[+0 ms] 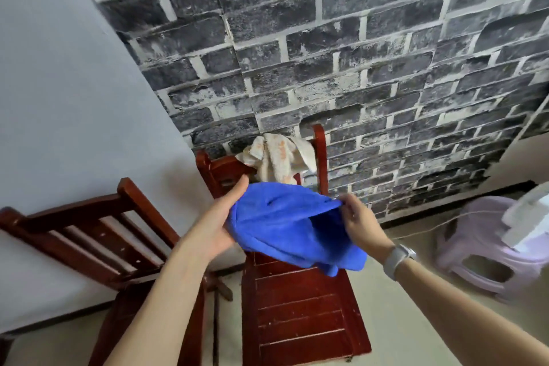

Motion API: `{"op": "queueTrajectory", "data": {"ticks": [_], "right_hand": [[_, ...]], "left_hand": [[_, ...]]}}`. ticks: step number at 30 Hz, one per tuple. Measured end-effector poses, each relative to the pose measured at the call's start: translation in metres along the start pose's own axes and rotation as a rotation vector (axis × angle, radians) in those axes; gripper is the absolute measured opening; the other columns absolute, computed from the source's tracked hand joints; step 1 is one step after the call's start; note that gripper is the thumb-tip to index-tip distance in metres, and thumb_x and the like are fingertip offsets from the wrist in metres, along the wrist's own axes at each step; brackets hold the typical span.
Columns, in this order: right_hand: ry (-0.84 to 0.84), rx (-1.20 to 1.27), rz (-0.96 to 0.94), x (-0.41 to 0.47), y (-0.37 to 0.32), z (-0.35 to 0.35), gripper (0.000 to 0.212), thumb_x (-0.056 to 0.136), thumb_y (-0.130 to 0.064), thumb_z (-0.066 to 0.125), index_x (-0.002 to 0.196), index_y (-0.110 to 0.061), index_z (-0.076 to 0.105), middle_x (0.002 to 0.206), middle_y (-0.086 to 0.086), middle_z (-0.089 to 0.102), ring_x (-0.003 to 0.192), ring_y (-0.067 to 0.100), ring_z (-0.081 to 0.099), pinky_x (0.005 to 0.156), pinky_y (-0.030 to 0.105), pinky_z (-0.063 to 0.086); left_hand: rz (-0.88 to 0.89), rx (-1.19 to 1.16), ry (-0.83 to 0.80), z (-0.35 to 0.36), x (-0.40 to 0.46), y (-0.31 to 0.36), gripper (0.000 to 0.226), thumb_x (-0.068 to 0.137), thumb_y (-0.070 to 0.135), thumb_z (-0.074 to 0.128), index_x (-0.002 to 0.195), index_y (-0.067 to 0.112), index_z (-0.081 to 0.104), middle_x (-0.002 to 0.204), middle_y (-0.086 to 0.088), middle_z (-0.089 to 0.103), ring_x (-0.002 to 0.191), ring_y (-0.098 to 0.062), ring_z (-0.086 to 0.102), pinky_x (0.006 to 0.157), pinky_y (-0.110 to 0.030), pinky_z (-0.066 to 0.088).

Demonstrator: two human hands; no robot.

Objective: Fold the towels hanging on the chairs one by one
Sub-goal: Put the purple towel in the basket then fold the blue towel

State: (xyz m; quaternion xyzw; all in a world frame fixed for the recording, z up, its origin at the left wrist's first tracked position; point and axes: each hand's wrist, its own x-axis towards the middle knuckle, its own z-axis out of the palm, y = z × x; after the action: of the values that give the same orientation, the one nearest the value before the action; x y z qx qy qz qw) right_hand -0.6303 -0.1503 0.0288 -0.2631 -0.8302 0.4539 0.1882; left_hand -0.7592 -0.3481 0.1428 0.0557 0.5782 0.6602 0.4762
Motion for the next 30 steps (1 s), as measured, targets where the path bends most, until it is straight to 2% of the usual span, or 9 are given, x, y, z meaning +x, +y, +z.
{"op": "queueTrajectory", "data": {"ticks": [5, 8, 10, 13, 15, 19, 23, 26, 30], "right_hand": [[-0.14, -0.15, -0.297, 0.028, -0.052, -0.018, 0.034, 0.085, -0.021, 0.035, 0.107, -0.006, 0.056, 0.098, 0.004, 0.053, 0.091, 0.016, 0.048, 0.079, 0.019, 0.032], [-0.218, -0.25, -0.442, 0.023, -0.066, -0.024, 0.036, 0.081, -0.024, 0.05, 0.113, -0.007, 0.054, 0.101, -0.001, 0.05, 0.098, 0.013, 0.047, 0.084, 0.02, 0.034], [-0.331, -0.473, -0.417, 0.019, -0.05, -0.027, 0.044, 0.077, -0.02, 0.058, 0.118, -0.006, 0.052, 0.109, 0.007, 0.055, 0.106, 0.021, 0.048, 0.093, 0.031, 0.038], [-0.383, -0.685, -0.149, 0.01, -0.002, -0.035, 0.027, 0.077, -0.013, 0.054, 0.101, -0.004, 0.059, 0.1, 0.015, 0.057, 0.101, 0.035, 0.053, 0.084, 0.039, 0.041], [-0.202, -0.625, 0.065, 0.001, 0.019, -0.041, 0.018, 0.08, -0.02, 0.054, 0.089, -0.005, 0.06, 0.093, 0.012, 0.052, 0.099, 0.033, 0.051, 0.08, 0.039, 0.041], [0.095, -0.378, 0.442, -0.013, 0.03, -0.037, 0.025, 0.087, -0.025, 0.049, 0.097, -0.007, 0.064, 0.098, 0.02, 0.062, 0.098, 0.039, 0.056, 0.073, 0.035, 0.039], [0.117, 0.306, 0.681, -0.014, 0.022, -0.026, 0.025, 0.095, -0.012, 0.036, 0.111, -0.007, 0.054, 0.082, 0.014, 0.062, 0.07, 0.032, 0.062, 0.054, 0.028, 0.052], [0.173, 0.678, 0.646, -0.002, 0.013, -0.021, 0.028, 0.097, -0.018, 0.035, 0.12, -0.027, 0.047, 0.086, 0.004, 0.061, 0.075, 0.022, 0.06, 0.065, 0.03, 0.052], [0.288, 0.642, 0.512, 0.021, 0.011, -0.018, 0.028, 0.093, -0.011, 0.035, 0.108, -0.026, 0.054, 0.085, 0.007, 0.055, 0.071, 0.018, 0.051, 0.065, 0.028, 0.046]], "left_hand": [[-0.022, 0.256, 0.18, -0.048, -0.011, -0.045, 0.018, 0.084, 0.016, 0.059, 0.091, 0.002, 0.067, 0.08, -0.011, 0.072, 0.071, -0.017, 0.069, 0.068, -0.022, 0.055], [0.152, 0.126, 0.309, -0.054, -0.003, -0.049, 0.017, 0.091, 0.006, 0.049, 0.094, 0.003, 0.066, 0.084, -0.01, 0.072, 0.082, -0.023, 0.067, 0.084, -0.036, 0.049], [0.303, -0.002, 0.374, -0.053, -0.001, -0.041, 0.022, 0.092, 0.003, 0.043, 0.084, 0.008, 0.063, 0.073, -0.003, 0.072, 0.071, -0.014, 0.067, 0.078, -0.031, 0.049], [0.407, -0.1, 0.312, -0.044, -0.002, -0.028, 0.025, 0.093, 0.001, 0.036, 0.083, 0.003, 0.059, 0.07, -0.005, 0.071, 0.067, -0.013, 0.068, 0.07, -0.027, 0.052], [0.416, -0.075, 0.22, -0.031, -0.003, -0.028, 0.018, 0.09, 0.004, 0.042, 0.094, -0.003, 0.058, 0.086, -0.014, 0.068, 0.082, -0.022, 0.065, 0.079, -0.031, 0.05], [0.393, -0.085, 0.193, -0.011, 0.003, -0.027, 0.021, 0.092, 0.003, 0.04, 0.095, 0.003, 0.06, 0.093, -0.013, 0.064, 0.088, -0.023, 0.061, 0.08, -0.031, 0.046], [0.373, -0.032, 0.173, -0.013, 0.003, -0.022, 0.022, 0.093, 0.002, 0.039, 0.104, 0.002, 0.058, 0.1, -0.015, 0.062, 0.093, -0.024, 0.06, 0.085, -0.035, 0.044], [0.288, 0.037, 0.198, -0.024, 0.003, -0.019, 0.021, 0.088, -0.007, 0.037, 0.093, 0.003, 0.055, 0.089, -0.015, 0.061, 0.081, -0.022, 0.062, 0.075, -0.031, 0.047], [0.096, -0.012, 0.275, -0.043, 0.003, -0.028, 0.035, 0.082, -0.019, 0.025, 0.081, 0.009, 0.047, 0.07, -0.01, 0.056, 0.053, -0.015, 0.057, 0.05, -0.021, 0.044]]}}
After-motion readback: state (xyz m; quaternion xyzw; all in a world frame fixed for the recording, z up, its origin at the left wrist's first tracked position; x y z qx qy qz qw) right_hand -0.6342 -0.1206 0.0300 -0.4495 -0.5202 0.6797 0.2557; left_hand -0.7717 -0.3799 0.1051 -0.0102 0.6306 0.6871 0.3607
